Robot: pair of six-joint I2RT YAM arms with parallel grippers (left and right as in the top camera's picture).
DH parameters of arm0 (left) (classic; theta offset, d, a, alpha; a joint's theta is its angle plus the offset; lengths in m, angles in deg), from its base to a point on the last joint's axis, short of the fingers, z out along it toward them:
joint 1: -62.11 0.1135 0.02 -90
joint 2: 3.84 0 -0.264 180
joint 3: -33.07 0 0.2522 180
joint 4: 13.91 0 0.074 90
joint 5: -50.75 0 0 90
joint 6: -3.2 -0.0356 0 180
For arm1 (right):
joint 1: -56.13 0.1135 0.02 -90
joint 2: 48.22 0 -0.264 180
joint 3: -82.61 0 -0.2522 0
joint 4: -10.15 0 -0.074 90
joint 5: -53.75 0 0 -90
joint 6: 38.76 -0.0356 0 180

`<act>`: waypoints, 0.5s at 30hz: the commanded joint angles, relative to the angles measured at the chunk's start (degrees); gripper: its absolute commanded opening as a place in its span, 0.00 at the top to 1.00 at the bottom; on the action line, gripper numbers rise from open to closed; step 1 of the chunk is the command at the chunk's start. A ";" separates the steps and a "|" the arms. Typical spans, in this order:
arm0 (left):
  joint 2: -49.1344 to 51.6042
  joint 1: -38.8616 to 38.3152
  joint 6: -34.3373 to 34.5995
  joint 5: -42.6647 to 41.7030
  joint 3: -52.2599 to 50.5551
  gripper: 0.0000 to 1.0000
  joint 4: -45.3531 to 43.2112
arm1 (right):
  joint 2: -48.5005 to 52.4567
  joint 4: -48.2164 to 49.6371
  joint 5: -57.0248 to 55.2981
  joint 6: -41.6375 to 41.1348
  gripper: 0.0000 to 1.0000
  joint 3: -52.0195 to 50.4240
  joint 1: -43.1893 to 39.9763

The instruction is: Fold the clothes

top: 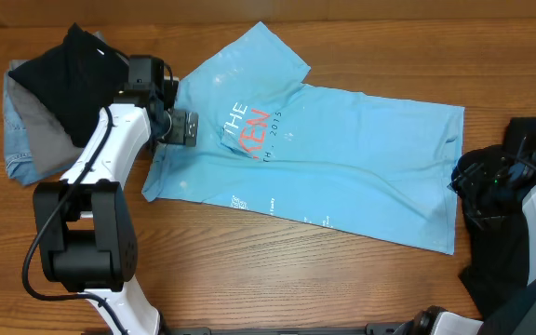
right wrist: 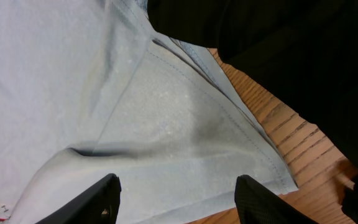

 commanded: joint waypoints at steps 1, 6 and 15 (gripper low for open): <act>0.33 0.11 0.15 3.50 0.55 0.10 4.57 | -0.35 0.33 0.31 0.42 0.37 0.98 -0.15; 0.90 0.24 1.60 4.04 -6.27 0.22 5.01 | -0.35 -1.49 0.55 2.14 0.35 0.68 -0.15; 1.60 4.13 4.68 10.14 -11.58 0.86 5.57 | 0.20 -0.90 1.25 2.75 0.31 -2.67 -0.15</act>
